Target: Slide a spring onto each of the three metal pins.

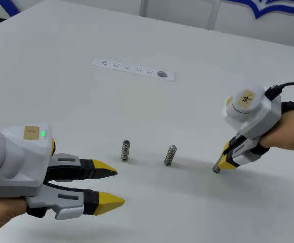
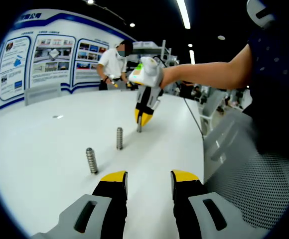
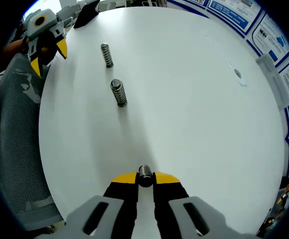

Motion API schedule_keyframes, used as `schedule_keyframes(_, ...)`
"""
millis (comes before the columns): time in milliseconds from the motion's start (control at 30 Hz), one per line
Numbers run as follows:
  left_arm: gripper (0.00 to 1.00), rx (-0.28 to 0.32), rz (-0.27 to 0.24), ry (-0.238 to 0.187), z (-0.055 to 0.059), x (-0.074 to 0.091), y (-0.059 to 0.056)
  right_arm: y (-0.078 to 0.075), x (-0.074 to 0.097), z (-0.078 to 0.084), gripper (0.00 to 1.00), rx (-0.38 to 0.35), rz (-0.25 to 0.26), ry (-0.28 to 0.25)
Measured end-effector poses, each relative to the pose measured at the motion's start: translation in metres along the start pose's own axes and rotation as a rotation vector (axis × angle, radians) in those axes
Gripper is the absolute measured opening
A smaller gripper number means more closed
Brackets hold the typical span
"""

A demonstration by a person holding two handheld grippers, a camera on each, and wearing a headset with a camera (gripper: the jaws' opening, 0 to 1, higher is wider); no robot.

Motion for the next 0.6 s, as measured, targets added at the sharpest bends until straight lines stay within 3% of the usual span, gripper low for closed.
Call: schedule_keyframes(600, 0.38, 0.006, -0.012, 0.000, 0.000, 0.002, 0.002, 0.001, 0.005, 0.014, 0.22, -0.037, 0.028, -0.052)
Point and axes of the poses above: the centre of the closed fingertips' face, and the gripper's own axes: x roughly backward along the fingers, y roughly to its left, z roughly out of its underside, the point moved 10 cm from there along x, roughly backward along the fingers, and after that the axes turned 4 degrees about -x, right-handed, at the moved point
